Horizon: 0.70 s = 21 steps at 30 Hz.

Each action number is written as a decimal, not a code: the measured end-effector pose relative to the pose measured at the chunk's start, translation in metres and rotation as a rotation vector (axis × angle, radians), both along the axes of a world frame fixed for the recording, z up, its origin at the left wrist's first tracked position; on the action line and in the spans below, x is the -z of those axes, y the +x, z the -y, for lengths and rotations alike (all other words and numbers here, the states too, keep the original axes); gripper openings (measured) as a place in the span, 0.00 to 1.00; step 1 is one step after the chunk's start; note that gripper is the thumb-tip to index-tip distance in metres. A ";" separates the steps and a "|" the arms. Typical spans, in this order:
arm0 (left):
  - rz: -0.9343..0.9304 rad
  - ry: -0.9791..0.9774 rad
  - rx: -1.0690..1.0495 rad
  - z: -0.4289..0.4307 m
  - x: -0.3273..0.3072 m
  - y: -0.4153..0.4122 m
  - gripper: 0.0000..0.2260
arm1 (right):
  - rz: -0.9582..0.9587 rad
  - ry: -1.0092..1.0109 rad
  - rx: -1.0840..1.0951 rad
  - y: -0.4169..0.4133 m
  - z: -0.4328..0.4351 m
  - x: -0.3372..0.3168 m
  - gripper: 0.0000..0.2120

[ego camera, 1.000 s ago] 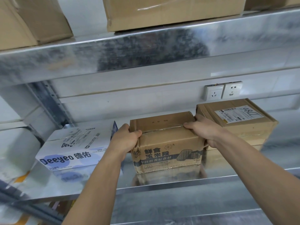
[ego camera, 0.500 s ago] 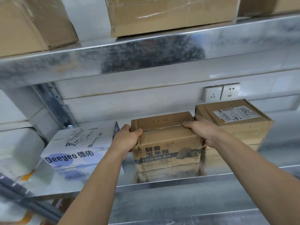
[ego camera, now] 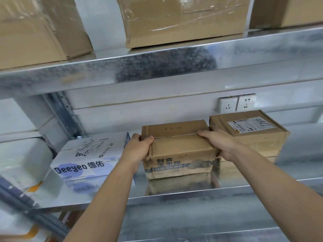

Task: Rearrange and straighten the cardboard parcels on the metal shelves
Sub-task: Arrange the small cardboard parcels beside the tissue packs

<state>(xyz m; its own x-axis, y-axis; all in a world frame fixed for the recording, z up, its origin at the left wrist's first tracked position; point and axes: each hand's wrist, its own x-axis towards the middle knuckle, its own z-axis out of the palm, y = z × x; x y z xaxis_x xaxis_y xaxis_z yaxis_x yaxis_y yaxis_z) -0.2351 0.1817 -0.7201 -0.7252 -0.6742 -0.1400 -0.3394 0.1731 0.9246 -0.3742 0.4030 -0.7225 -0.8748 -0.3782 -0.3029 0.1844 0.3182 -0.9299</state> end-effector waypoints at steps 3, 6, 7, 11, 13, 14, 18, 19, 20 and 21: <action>-0.064 0.030 -0.019 -0.002 -0.004 0.004 0.14 | -0.020 -0.064 0.014 0.001 -0.001 -0.001 0.17; -0.132 0.113 -0.046 -0.001 -0.005 0.007 0.13 | -0.024 -0.162 0.020 0.003 -0.002 -0.003 0.16; -0.148 0.138 -0.051 -0.001 -0.005 0.008 0.13 | -0.020 -0.196 0.020 0.004 -0.002 -0.003 0.14; -0.180 0.201 -0.055 -0.001 0.002 0.014 0.10 | 0.022 -0.289 0.011 0.007 -0.005 -0.002 0.11; -0.189 0.202 -0.062 0.000 0.005 0.017 0.10 | 0.036 -0.294 -0.009 0.009 -0.006 -0.001 0.11; -0.185 0.205 -0.062 0.001 0.006 0.017 0.11 | 0.038 -0.300 -0.012 0.010 -0.006 0.001 0.11; -0.216 0.313 -0.069 0.000 0.005 0.022 0.14 | 0.036 -0.366 -0.005 0.015 -0.008 0.003 0.08; -0.224 0.335 -0.082 0.000 0.006 0.022 0.13 | 0.037 -0.383 -0.007 0.016 -0.008 0.003 0.08; -0.227 0.352 -0.092 0.001 0.007 0.023 0.13 | 0.029 -0.391 -0.010 0.017 -0.009 0.003 0.08; -0.231 0.365 -0.098 0.001 0.008 0.023 0.14 | 0.011 -0.387 -0.017 0.017 -0.009 0.002 0.08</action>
